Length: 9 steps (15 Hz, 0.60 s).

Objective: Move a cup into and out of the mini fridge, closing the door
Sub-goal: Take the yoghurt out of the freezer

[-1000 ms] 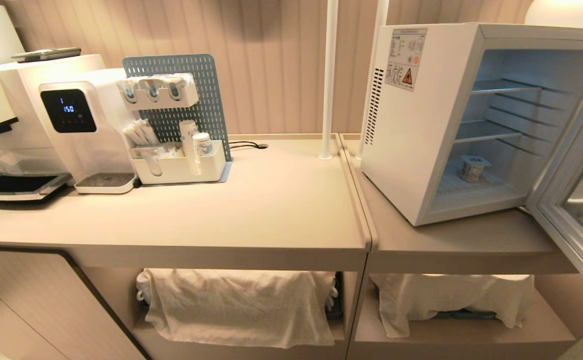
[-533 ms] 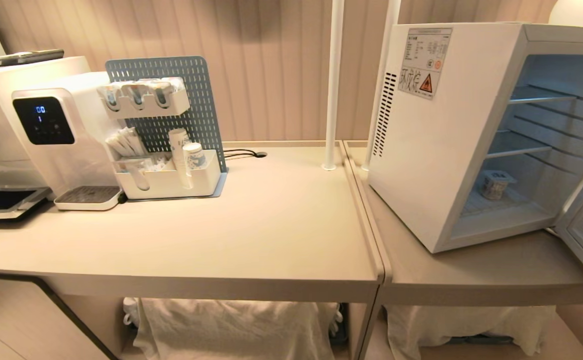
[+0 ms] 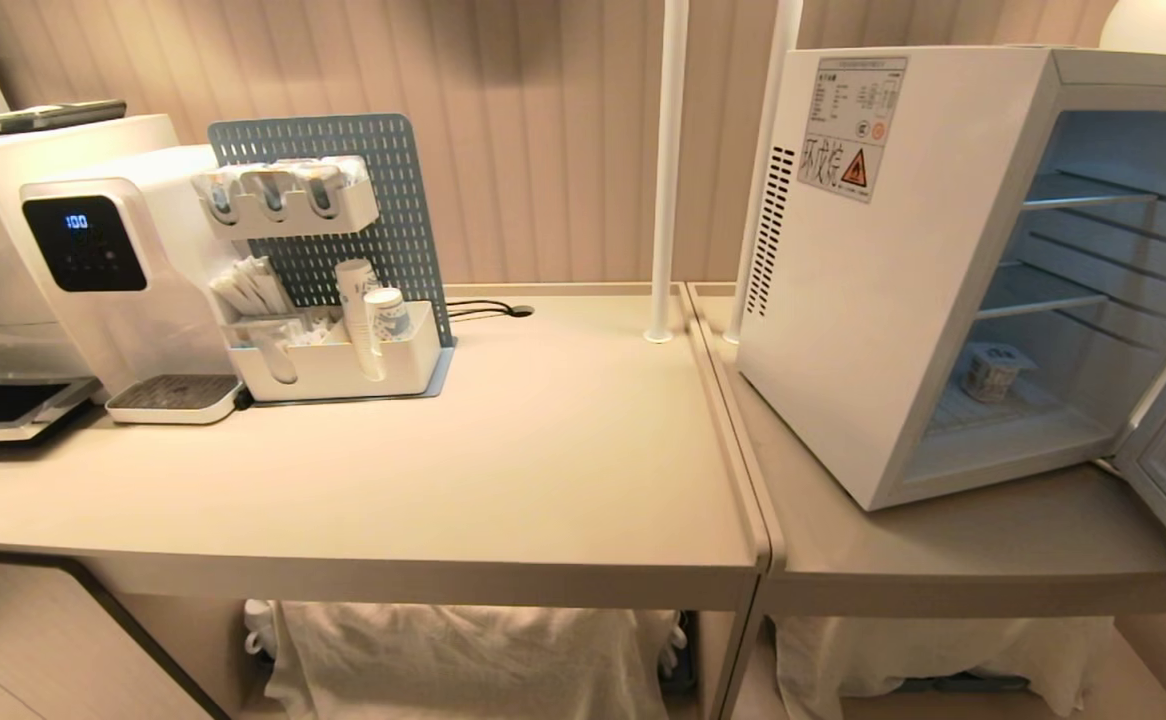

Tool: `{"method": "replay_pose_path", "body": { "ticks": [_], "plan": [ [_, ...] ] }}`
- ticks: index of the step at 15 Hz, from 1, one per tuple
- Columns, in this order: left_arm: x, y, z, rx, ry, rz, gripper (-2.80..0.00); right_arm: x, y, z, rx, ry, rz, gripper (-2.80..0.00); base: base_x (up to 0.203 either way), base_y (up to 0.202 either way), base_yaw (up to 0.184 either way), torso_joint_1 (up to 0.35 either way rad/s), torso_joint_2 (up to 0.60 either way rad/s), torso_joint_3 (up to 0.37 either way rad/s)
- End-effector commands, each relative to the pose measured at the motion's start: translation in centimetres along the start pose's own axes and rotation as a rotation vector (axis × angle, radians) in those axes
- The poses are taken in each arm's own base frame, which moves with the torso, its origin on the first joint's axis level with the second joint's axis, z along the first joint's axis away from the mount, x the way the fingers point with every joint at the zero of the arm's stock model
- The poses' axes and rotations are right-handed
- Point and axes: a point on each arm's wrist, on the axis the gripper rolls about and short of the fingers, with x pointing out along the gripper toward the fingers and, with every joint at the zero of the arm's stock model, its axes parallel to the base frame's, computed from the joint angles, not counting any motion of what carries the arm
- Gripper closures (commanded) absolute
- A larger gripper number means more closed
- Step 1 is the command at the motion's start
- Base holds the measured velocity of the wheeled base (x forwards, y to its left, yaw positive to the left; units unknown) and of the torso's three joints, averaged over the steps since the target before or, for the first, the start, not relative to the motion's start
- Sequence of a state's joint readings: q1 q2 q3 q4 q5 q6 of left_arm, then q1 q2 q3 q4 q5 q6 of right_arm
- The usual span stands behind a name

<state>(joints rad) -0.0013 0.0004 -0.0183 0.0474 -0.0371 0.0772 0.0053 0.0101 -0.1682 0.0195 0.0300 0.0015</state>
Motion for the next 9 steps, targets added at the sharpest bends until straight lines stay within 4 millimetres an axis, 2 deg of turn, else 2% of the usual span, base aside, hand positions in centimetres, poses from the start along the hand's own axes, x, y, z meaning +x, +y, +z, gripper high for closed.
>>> {"method": "replay_pose_path", "body": {
  "ticks": [1,2,3,5,7,9],
  "plan": [
    [0.0,0.0,0.0,-0.001,0.000,0.000,0.00,-0.8,0.1,5.8,0.011,-0.045,0.036,0.00,0.000,0.000,0.000,0.000,0.00,0.000],
    [0.0,0.0,0.0,-0.002,-0.002,0.000,0.00,0.2,0.1,7.5,0.028,0.012,0.052,0.00,0.000,0.000,0.000,0.000,0.00,0.000],
    [0.0,0.0,0.0,0.000,-0.002,0.000,0.00,1.9,0.1,8.7,0.045,0.100,0.061,0.00,0.000,0.000,0.000,0.000,0.00,0.000],
    [0.0,0.0,0.0,0.002,-0.001,0.001,0.00,6.9,0.0,10.1,0.071,0.351,0.059,0.00,0.000,0.000,0.000,0.000,0.00,0.000],
    [0.0,0.0,0.0,0.004,-0.001,0.000,0.00,11.8,-0.2,9.4,0.079,0.650,0.051,0.00,0.000,0.000,0.000,0.000,0.00,0.000],
    [0.0,0.0,0.0,0.006,-0.002,0.002,0.00,16.6,-0.5,6.9,0.080,0.917,0.036,0.00,0.000,0.000,0.000,0.000,0.00,0.000]
  ]
}}
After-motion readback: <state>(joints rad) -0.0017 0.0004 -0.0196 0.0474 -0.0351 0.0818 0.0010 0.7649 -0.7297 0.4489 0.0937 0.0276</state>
